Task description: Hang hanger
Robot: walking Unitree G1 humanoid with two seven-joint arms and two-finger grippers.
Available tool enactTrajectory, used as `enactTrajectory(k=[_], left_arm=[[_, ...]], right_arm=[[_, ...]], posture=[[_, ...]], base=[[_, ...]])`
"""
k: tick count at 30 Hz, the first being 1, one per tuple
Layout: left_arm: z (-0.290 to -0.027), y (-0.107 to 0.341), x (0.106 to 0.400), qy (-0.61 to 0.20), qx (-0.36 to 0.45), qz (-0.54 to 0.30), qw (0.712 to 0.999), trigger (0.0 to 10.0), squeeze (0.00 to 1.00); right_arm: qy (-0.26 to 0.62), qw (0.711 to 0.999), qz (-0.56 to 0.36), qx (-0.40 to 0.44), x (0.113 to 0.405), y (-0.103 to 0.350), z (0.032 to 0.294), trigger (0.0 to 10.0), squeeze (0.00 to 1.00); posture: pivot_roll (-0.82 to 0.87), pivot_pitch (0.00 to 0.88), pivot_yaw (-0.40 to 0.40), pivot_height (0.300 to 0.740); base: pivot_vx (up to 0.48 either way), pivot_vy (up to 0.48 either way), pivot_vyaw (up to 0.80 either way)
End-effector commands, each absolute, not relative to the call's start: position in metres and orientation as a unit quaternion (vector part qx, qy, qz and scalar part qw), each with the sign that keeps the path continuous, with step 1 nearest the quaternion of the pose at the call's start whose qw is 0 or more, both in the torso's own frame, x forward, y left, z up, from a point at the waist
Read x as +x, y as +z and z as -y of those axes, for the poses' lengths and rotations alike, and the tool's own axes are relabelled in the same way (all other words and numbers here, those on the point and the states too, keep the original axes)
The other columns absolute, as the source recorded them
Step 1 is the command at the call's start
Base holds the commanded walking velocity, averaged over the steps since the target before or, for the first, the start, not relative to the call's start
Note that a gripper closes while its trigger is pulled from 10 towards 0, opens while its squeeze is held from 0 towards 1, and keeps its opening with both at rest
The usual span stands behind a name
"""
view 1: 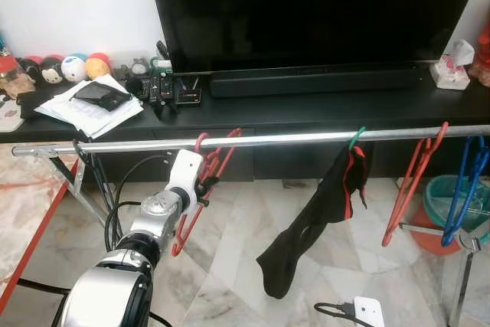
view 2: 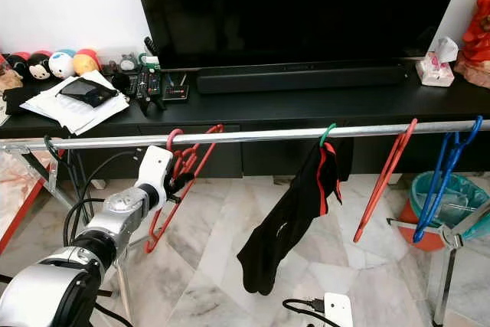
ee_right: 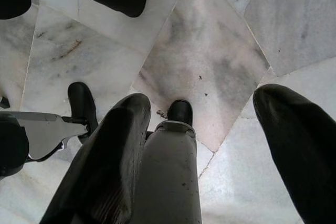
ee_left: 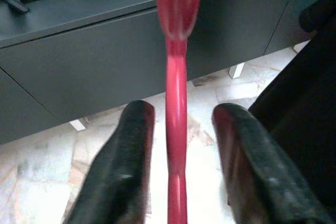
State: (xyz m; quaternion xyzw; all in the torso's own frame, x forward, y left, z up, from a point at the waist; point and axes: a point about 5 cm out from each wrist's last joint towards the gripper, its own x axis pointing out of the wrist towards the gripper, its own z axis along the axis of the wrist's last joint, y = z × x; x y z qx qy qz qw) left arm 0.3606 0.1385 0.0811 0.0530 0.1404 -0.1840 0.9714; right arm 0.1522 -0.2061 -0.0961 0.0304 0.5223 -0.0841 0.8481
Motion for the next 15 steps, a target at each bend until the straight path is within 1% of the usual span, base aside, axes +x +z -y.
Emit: enactTrajectory(k=[1,6,9,13,14,15], left_arm=[[-0.148,0.082,0.358,-0.182,0.042,-0.126,0.974,10.0,1.00],[-0.159,0.085,0.355,-0.184,0.030,-0.105,0.977,10.0,1.00],[-0.172,0.085,0.348,-0.185,0.026,-0.092,0.978,10.0,1.00],[-0.193,0.089,0.329,-0.186,0.017,-0.070,0.980,10.0,1.00],[-0.193,0.089,0.329,-0.186,0.017,-0.070,0.980,10.0,1.00],[-0.201,0.092,0.317,-0.186,0.006,-0.056,0.981,10.0,1.00]], right_arm=[[-0.084,0.849,-0.520,0.036,0.154,-0.096,0.204,10.0,0.00],[-0.084,0.849,-0.520,0.036,0.155,-0.095,0.204,10.0,0.00],[-0.084,0.849,-0.520,0.035,0.155,-0.095,0.204,10.0,0.00],[-0.084,0.850,-0.519,0.034,0.156,-0.095,0.205,10.0,0.00],[-0.084,0.850,-0.519,0.034,0.156,-0.095,0.205,10.0,0.00],[-0.085,0.850,-0.519,0.036,0.156,-0.095,0.206,10.0,0.00]], posture=[[0.09,0.000,0.072,0.732],[0.09,0.000,0.071,0.732],[0.09,0.000,0.070,0.732],[0.11,0.000,0.064,0.732],[0.11,0.000,0.064,0.732],[0.12,0.000,0.062,0.732]], base=[[0.000,0.000,0.00],[0.000,0.000,0.00],[0.000,0.000,0.00],[0.000,0.000,0.00],[0.000,0.000,0.00],[0.000,0.000,0.00]])
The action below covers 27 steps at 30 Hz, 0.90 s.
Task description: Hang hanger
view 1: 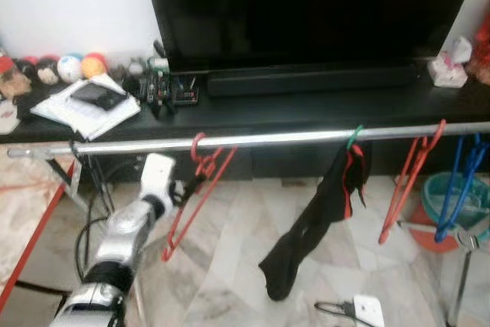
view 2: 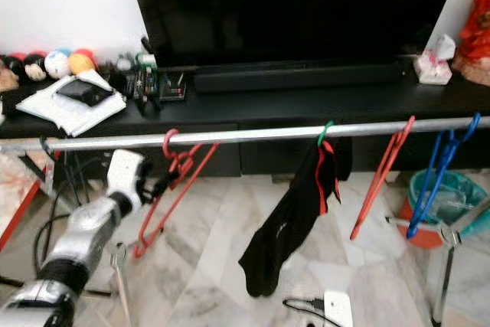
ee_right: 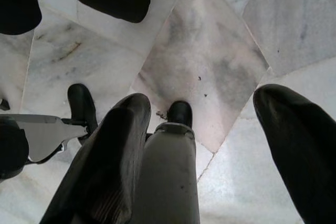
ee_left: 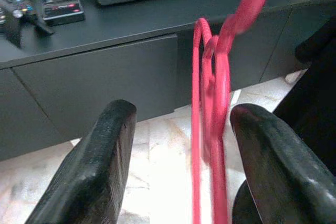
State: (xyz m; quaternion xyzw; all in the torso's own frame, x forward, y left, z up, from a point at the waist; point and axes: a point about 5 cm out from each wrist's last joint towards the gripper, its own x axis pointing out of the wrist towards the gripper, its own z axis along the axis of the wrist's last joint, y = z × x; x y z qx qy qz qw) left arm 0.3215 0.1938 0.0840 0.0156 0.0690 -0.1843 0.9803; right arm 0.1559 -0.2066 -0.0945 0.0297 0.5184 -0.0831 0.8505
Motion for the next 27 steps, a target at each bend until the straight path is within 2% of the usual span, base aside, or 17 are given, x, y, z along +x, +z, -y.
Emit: enactTrajectory(k=[1,5,6,9,16,17,18,19,20,24,27], left_arm=[[-0.204,0.094,0.310,-0.187,-0.002,-0.049,0.981,10.0,1.00],[-0.208,0.098,0.295,-0.191,-0.011,-0.040,0.981,10.0,1.00],[-0.211,0.100,0.279,-0.194,-0.021,-0.036,0.980,10.0,1.00],[-0.215,0.102,0.259,-0.189,-0.061,-0.033,0.980,10.0,1.00],[-0.229,0.080,0.213,-0.184,-0.055,-0.103,0.976,10.0,1.00],[-0.240,0.065,0.199,-0.159,-0.042,-0.140,0.976,10.0,0.74],[-0.240,0.065,0.199,-0.159,-0.042,-0.140,0.976,10.0,0.74],[-0.244,0.061,0.194,-0.150,-0.040,-0.154,0.976,10.0,0.07],[-0.249,0.050,0.185,-0.137,-0.036,-0.185,0.973,10.0,0.00],[-0.258,0.024,0.174,-0.100,-0.028,-0.246,0.964,10.0,0.00],[-0.258,0.021,0.174,-0.096,-0.029,-0.253,0.962,10.0,0.00]], right_arm=[[-0.084,0.850,-0.519,0.034,0.156,-0.095,0.206,10.0,0.00],[-0.087,0.851,-0.517,0.036,0.156,-0.095,0.207,10.0,0.00],[-0.088,0.850,-0.517,0.035,0.156,-0.094,0.207,10.0,0.00],[-0.093,0.850,-0.518,0.036,0.156,-0.094,0.209,10.0,0.00],[-0.095,0.849,-0.519,0.033,0.155,-0.094,0.211,10.0,0.00],[-0.094,0.849,-0.519,0.032,0.155,-0.094,0.211,10.0,0.00],[-0.094,0.849,-0.519,0.032,0.155,-0.094,0.211,10.0,0.00],[-0.094,0.849,-0.519,0.031,0.155,-0.094,0.211,10.0,0.00],[-0.092,0.849,-0.519,0.029,0.156,-0.094,0.211,10.0,0.00],[-0.091,0.849,-0.519,0.029,0.156,-0.094,0.211,10.0,0.00],[-0.091,0.849,-0.519,0.029,0.156,-0.094,0.211,10.0,0.00]], posture=[[0.12,0.000,0.060,0.732],[0.13,0.000,0.057,0.732],[0.13,0.000,0.052,0.732],[0.14,0.000,0.046,0.732],[0.15,0.000,0.039,0.732],[0.15,0.000,0.037,0.732],[0.15,0.000,0.037,0.732],[0.15,0.000,0.036,0.732],[0.16,0.000,0.034,0.732],[0.15,0.000,0.032,0.732],[0.15,0.000,0.031,0.732]], base=[[0.000,0.000,0.00],[0.000,0.000,0.00],[0.000,0.000,0.00],[0.000,0.000,0.00],[0.000,0.000,0.00],[0.000,0.000,0.00],[0.000,0.000,0.00],[0.000,0.000,0.00],[0.000,0.000,0.00],[0.000,0.000,0.00],[0.000,0.000,0.00]])
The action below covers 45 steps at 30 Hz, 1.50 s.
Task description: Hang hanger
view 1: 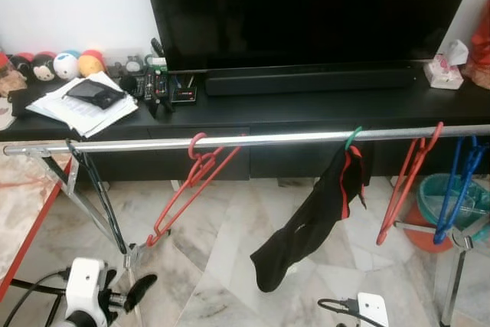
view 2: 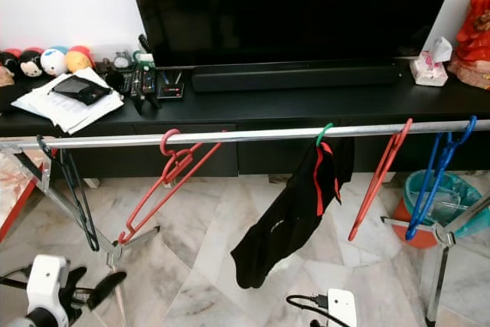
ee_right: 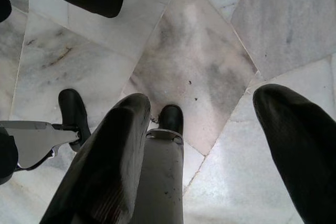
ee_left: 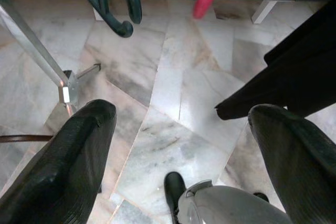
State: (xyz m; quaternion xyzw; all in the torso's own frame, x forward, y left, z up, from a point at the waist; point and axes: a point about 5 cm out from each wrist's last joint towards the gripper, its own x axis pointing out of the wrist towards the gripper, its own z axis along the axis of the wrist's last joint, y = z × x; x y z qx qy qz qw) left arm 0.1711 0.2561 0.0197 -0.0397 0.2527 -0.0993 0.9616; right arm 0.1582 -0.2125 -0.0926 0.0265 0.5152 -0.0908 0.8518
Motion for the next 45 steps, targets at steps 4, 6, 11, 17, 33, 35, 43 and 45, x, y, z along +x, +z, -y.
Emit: enactTrajectory(k=[4,6,11,17,33,35,43,45], left_arm=[[-0.258,0.021,0.174,-0.096,-0.029,-0.253,0.962,10.0,0.00],[-0.257,0.014,0.174,-0.100,-0.021,-0.270,0.957,10.0,0.00],[-0.232,-0.047,0.193,-0.071,0.000,-0.390,0.918,10.0,0.00],[-0.222,-0.060,0.194,-0.057,0.012,-0.416,0.907,10.0,0.00],[-0.221,-0.082,0.170,-0.025,0.028,-0.472,0.881,10.0,0.00],[-0.222,-0.083,0.168,-0.021,0.027,-0.477,0.878,10.0,0.00],[-0.229,-0.082,0.169,-0.002,0.021,-0.480,0.877,10.0,0.00],[-0.230,-0.082,0.169,0.000,0.023,-0.481,0.877,10.0,0.00]], right_arm=[[-0.091,0.849,-0.519,0.029,0.156,-0.094,0.211,10.0,0.00],[-0.092,0.849,-0.519,0.029,0.157,-0.094,0.211,10.0,0.00],[-0.098,0.849,-0.518,0.031,0.156,-0.094,0.211,10.0,0.00],[-0.098,0.849,-0.518,0.032,0.155,-0.094,0.210,10.0,0.00],[-0.099,0.847,-0.522,0.031,0.151,-0.096,0.210,10.0,0.00],[-0.099,0.846,-0.522,0.030,0.150,-0.096,0.211,10.0,0.00],[-0.099,0.846,-0.523,0.030,0.149,-0.096,0.211,10.0,0.00],[-0.099,0.846,-0.523,0.030,0.149,-0.096,0.211,10.0,0.00]], posture=[[0.15,0.000,0.031,0.732],[0.15,0.000,0.030,0.732],[0.11,0.000,0.021,0.732],[0.09,0.000,0.022,0.732],[0.08,0.000,0.027,0.732],[0.08,0.000,0.026,0.732],[0.08,0.000,0.027,0.732],[0.08,0.000,0.027,0.732]], base=[[0.000,0.000,0.00],[0.000,0.000,0.00],[0.000,0.000,0.00],[0.000,0.000,0.00],[0.000,0.000,0.00],[0.000,0.000,0.00],[0.000,0.000,0.00],[0.000,0.000,0.00]])
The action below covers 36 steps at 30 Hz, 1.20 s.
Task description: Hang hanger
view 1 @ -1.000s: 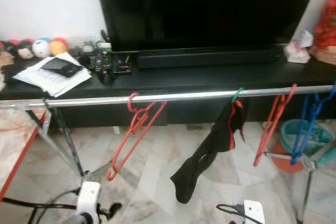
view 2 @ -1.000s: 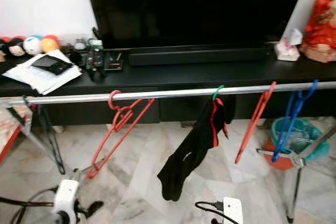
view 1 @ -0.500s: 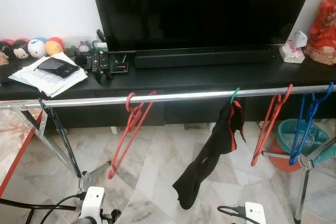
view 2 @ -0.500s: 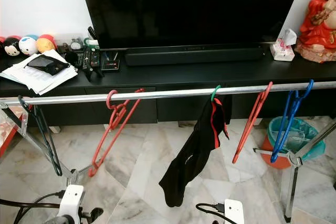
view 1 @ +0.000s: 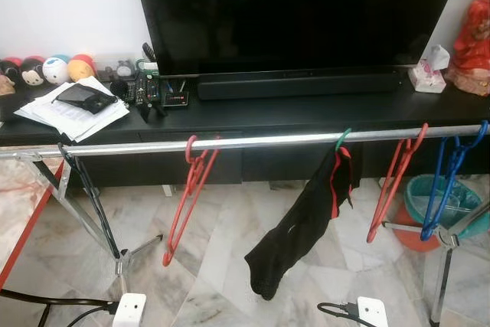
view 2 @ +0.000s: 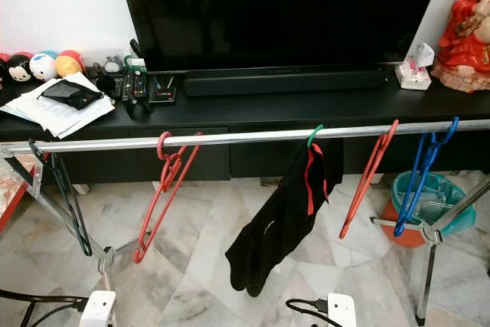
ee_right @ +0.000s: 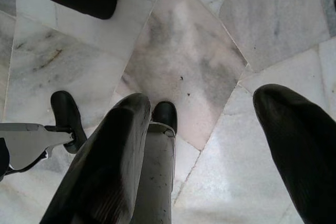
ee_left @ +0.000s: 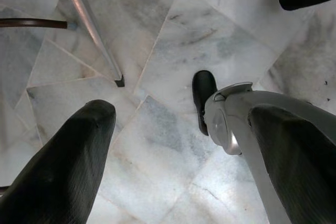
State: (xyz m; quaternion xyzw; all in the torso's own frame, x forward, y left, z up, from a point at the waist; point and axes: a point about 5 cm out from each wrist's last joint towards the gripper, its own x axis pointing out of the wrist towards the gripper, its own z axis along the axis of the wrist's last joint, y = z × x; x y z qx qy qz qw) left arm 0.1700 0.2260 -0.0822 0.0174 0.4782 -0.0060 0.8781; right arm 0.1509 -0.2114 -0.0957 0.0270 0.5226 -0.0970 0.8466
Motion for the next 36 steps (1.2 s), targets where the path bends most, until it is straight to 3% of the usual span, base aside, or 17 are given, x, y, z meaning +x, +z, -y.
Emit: enactTrajectory(k=[1,30,36], left_arm=[[-0.2300,-0.0817,0.1697,0.001,0.023,-0.481,0.876,10.0,0.00],[-0.2317,-0.0804,0.1715,-0.008,0.017,-0.482,0.876,10.0,0.00],[-0.2309,-0.0803,0.1721,-0.010,0.015,-0.481,0.876,10.0,0.00]], right_arm=[[-0.099,0.846,-0.523,0.030,0.1493,-0.0964,0.2106,10.0,0.00],[-0.100,0.846,-0.523,0.031,0.1495,-0.0963,0.2103,10.0,0.00],[-0.100,0.846,-0.523,0.031,0.1500,-0.0961,0.2103,10.0,0.00]], posture=[[0.08,0.000,0.027,0.732],[0.08,0.000,0.029,0.732],[0.08,0.000,0.030,0.732]], base=[[0.000,0.000,0.00],[0.000,0.000,0.00],[-0.261,0.000,0.00]])
